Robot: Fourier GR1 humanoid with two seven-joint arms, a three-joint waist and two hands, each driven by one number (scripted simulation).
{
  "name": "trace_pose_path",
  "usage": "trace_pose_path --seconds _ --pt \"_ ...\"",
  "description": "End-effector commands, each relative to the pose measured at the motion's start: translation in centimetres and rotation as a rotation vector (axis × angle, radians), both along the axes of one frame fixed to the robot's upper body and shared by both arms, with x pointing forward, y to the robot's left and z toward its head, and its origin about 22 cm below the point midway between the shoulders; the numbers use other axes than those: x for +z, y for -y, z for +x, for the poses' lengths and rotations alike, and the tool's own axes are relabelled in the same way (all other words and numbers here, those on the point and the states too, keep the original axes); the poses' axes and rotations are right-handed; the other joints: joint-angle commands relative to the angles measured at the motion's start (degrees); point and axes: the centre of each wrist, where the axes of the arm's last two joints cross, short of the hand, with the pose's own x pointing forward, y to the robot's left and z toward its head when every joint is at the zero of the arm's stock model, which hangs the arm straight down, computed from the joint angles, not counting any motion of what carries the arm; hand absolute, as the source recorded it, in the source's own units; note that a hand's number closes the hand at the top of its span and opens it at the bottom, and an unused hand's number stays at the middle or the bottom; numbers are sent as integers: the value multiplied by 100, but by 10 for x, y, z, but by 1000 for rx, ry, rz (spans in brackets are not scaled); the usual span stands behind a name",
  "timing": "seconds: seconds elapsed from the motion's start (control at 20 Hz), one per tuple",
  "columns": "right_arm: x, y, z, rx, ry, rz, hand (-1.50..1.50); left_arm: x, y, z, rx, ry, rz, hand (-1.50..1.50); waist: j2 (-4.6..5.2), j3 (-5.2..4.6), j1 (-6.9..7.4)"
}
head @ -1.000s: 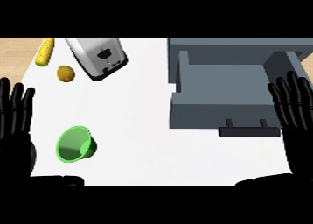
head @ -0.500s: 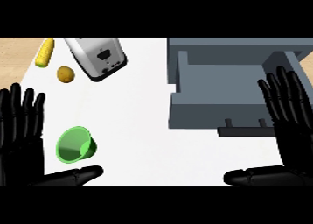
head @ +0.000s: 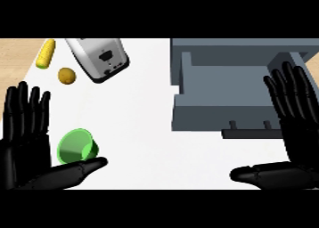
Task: Pick up the cup, place it into the drawer and close the drawer
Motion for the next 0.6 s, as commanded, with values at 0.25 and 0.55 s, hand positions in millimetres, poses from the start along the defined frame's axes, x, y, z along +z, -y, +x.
trace_pose_path --seconds 0.25,0.55 --pt "4 6 18 -9 0 12 -150 -21 0 1 37 -67 -15 -150 1 0 6" --pt "14 -8 -14 -18 14 0 -150 -30 -22 -9 73 -116 -3 -150 -6 0 -8"
